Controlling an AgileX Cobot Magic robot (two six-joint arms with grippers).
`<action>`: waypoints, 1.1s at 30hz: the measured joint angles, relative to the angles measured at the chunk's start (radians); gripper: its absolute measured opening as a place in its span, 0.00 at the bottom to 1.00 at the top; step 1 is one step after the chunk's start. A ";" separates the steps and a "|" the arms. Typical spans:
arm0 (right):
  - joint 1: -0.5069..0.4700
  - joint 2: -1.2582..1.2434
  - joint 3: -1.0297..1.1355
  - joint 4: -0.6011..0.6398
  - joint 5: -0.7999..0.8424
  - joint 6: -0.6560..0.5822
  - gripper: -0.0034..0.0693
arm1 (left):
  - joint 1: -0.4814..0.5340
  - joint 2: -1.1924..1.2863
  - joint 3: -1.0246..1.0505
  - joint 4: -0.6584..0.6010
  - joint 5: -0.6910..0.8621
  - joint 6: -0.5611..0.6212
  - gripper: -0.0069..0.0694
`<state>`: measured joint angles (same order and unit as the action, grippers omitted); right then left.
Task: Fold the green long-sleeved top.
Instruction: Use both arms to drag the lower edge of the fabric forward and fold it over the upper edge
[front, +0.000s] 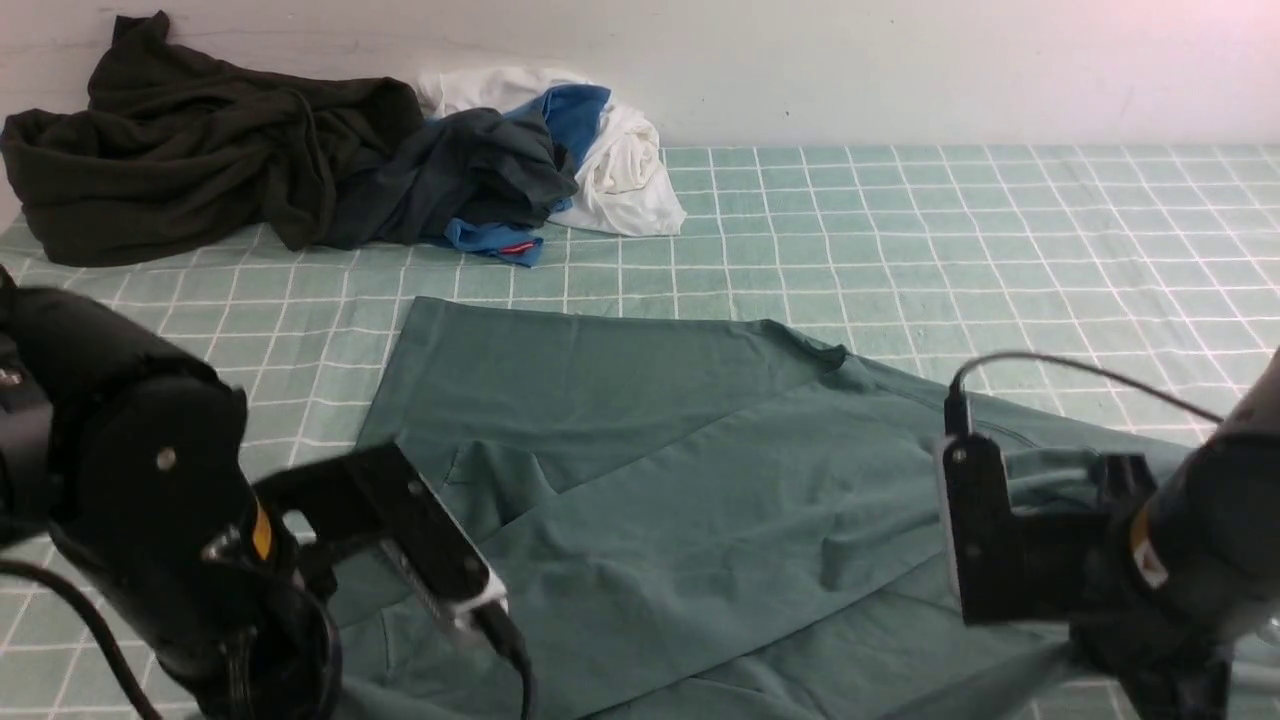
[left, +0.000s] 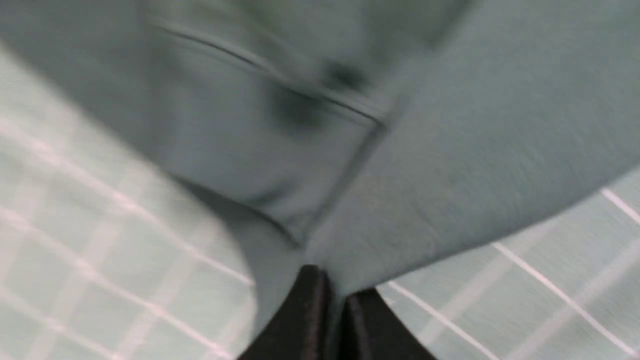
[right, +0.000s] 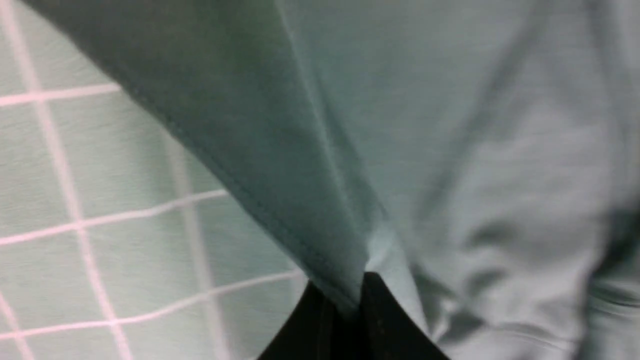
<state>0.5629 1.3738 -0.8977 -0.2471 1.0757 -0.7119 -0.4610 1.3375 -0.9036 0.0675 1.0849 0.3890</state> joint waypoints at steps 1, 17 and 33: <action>-0.027 0.004 -0.041 0.012 0.000 -0.022 0.07 | 0.028 0.010 -0.035 0.000 0.003 0.017 0.10; -0.317 0.282 -0.492 0.253 0.079 -0.245 0.07 | 0.148 0.350 -0.578 0.016 0.102 0.178 0.10; -0.408 0.738 -0.956 0.277 0.106 -0.226 0.07 | 0.287 0.875 -1.141 -0.016 0.117 0.185 0.11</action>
<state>0.1546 2.1119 -1.8532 0.0300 1.1819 -0.9381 -0.1743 2.2124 -2.0443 0.0516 1.2020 0.5744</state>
